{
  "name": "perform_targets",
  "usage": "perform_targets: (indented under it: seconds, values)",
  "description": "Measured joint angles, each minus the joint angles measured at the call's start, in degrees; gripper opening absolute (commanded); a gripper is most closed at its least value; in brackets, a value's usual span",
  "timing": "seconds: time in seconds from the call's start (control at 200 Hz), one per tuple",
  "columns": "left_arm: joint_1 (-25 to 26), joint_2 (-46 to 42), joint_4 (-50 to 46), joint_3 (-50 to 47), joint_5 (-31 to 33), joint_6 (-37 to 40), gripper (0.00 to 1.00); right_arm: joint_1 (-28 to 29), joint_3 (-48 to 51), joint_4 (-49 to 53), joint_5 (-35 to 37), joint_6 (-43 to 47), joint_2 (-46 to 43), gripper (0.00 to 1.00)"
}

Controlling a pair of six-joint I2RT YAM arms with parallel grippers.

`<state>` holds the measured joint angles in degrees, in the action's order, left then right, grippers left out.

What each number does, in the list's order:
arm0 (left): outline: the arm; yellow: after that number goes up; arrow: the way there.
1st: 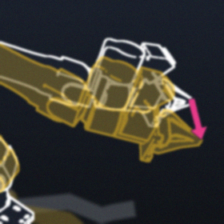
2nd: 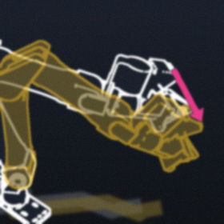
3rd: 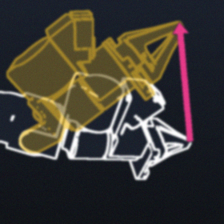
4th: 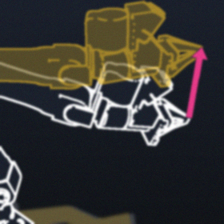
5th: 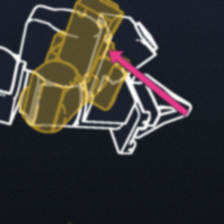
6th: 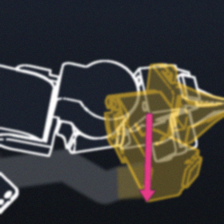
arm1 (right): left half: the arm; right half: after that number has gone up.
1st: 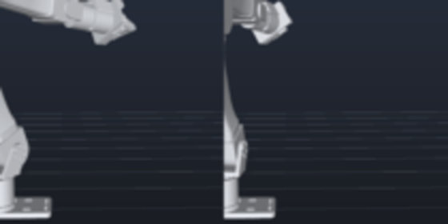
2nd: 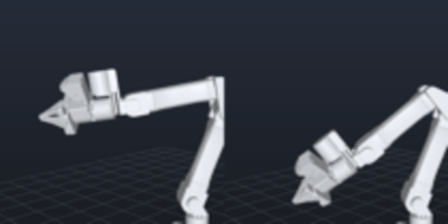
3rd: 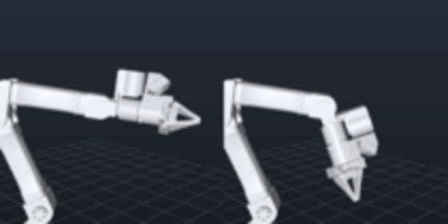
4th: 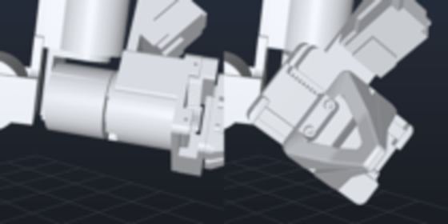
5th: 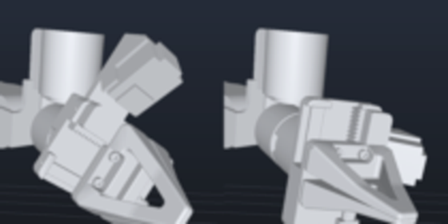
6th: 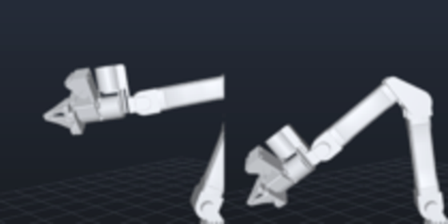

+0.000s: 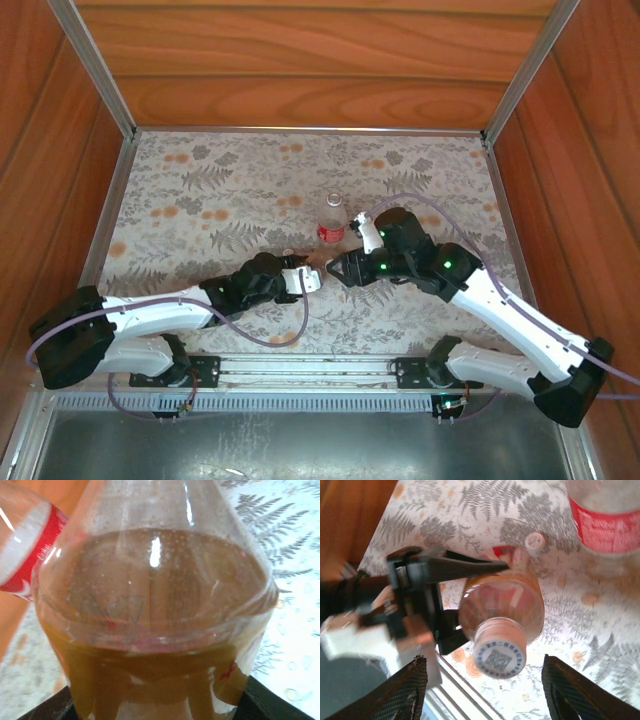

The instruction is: Screw on the bottle caps

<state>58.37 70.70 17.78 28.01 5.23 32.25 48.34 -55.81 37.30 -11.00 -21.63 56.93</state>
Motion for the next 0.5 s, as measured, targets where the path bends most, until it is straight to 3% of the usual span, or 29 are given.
perform_targets:
  seconds: [0.17, 0.295, 0.5]
  values:
    - [-2.14, 0.04, -0.81, -1.77, -8.59, -2.84, 0.55, -0.02, 0.57, 2.21, -2.51, 24.68, -4.52, 0.71]
    - [-2.64, -0.13, -1.05, -2.19, -14.95, -4.22, 0.55, 0.0, -0.52, 7.5, -4.72, 40.61, -3.15, 0.69]
    - [-3.17, -0.26, -1.07, -2.29, -21.44, -6.08, 0.55, 0.17, -5.57, 14.45, -5.77, 53.92, 4.57, 0.64]
